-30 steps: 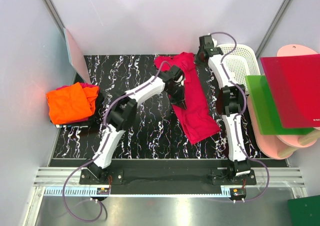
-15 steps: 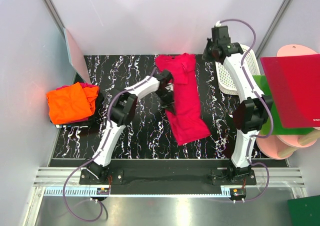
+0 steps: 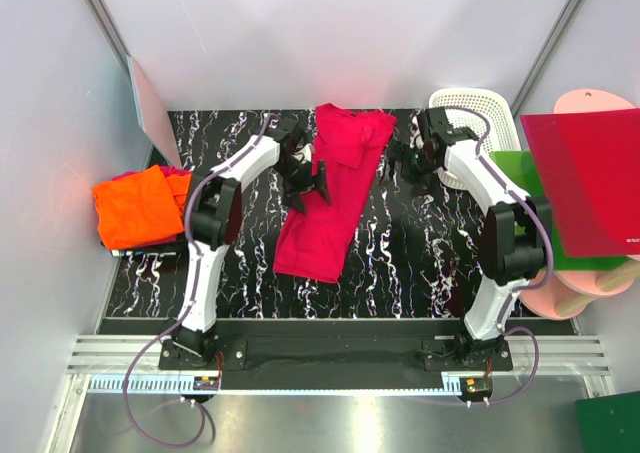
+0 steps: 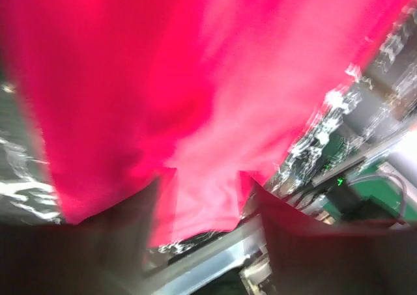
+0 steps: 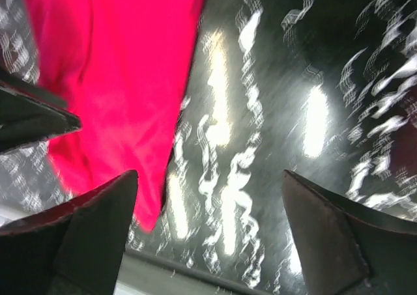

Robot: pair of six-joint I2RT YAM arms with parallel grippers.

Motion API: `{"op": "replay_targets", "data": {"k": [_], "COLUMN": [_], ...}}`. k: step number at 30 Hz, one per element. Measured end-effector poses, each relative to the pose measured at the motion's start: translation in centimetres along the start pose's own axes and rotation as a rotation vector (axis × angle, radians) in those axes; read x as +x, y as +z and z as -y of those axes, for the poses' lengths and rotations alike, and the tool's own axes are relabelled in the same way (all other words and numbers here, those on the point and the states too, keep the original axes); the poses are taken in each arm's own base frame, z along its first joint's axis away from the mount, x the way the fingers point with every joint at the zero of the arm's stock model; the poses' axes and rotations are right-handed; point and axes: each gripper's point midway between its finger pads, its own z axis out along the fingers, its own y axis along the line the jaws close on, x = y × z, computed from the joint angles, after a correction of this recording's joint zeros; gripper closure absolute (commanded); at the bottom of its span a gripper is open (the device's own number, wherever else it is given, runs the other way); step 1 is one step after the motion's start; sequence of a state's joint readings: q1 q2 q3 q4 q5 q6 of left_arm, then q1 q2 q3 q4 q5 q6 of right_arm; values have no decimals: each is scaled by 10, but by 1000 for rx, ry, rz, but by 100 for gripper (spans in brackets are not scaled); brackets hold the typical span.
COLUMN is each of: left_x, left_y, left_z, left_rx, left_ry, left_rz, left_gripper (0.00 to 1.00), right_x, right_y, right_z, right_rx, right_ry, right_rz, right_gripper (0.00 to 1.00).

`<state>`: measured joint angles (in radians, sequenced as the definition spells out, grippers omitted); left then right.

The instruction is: Fold and stack the t-shirts

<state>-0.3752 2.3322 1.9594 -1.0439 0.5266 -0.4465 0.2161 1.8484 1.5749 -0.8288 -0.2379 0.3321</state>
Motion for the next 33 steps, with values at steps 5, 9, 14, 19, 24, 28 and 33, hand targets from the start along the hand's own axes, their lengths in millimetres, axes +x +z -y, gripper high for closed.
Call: {"op": "replay_targets", "data": {"k": [5,9,14,19,24,28,33], "left_x": [28,56,88,104,109,120,132], "left_y": [-40,-73,-81,-96,-116,-115,-116], "left_z": [42,46,6,-44,-67,-83,-115], "left_rx": [88,107,22,-82,-143,-197,-259], "left_ry": [113,147,80,-45,-90,-97,-150], "left_rz": [69,127,144,191,257,250,231], "left_gripper": [1,19,25,4,1,1,1], "right_x": [29,56,87,138,195,209,208], "right_y": [-16,-15,-11,-3,-1,8,33], "right_z": [-19,-29,-50,-101,-141,-164,-204], "right_rx": [-129,-213,-285,-312,-297,-253,-210], "right_ry": [16,51,49,-108,-274,-352,-421], "right_rz": [-66,-153,-268,-383,-466,-454,-399], "right_gripper": [7,67,60,51,47,45,41]}}
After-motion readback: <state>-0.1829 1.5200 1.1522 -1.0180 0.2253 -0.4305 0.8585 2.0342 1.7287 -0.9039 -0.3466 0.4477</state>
